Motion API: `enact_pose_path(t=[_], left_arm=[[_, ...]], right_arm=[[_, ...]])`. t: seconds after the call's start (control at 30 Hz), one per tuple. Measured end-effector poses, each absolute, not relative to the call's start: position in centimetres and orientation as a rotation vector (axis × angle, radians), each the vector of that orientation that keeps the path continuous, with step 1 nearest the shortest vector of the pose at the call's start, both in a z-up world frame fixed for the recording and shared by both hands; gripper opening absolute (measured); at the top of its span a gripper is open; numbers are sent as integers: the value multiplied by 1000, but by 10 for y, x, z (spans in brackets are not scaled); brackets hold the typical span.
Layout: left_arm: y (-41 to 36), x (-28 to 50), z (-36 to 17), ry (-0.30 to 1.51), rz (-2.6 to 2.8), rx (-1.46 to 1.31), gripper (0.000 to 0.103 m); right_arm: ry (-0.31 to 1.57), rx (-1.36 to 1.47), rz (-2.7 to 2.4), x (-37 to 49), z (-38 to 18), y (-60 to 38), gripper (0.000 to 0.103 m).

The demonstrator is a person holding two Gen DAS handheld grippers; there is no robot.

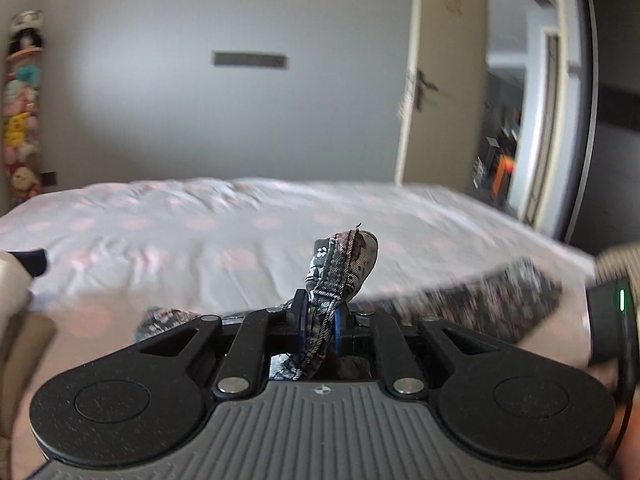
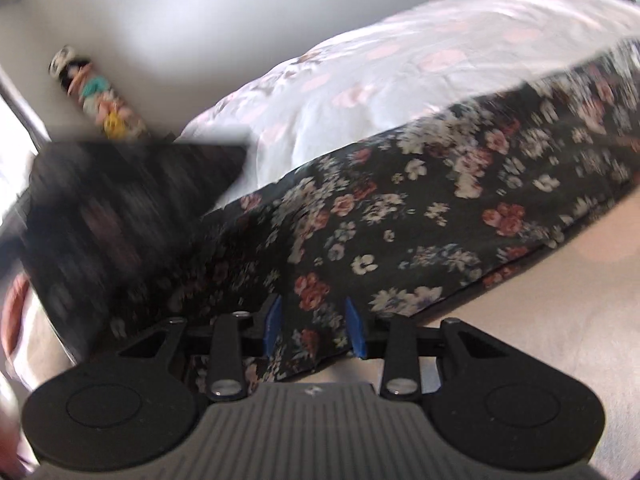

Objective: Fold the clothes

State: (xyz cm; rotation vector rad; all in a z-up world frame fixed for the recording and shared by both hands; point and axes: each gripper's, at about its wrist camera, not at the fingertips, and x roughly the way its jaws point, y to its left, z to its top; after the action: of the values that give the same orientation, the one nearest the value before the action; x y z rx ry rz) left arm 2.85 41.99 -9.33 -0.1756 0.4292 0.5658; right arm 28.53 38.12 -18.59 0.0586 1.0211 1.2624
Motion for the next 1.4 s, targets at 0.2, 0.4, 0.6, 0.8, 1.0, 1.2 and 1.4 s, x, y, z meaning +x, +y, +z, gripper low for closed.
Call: enact_pose_path(t=[0.2,0.4,0.6,0.8,1.0,1.2,1.4], left_arm=[[391,44,-142,630,472,-70,10],[386,48,-169,777,422,-77,10],[384,48,-176,831,374,-55,13],[381,50,-178,875,319,-27,17],[379,52,-182,921,298,13,17],[375,59,-184,963,295,79,17],[375,71,-184,1021,310,103,18]], right_arm=[[1165,183,1194,313,-199,371,42],[1176,209,1202,314,-199,372,43],[1222,246,1269,309,-207,380,53],[1233,209,1327,299,-213,388,53],[1213,135,1366,286,-215,396,43],[1132,18,1396,270,-213,401,41],[995,-134,1412,251,-207,403,14]])
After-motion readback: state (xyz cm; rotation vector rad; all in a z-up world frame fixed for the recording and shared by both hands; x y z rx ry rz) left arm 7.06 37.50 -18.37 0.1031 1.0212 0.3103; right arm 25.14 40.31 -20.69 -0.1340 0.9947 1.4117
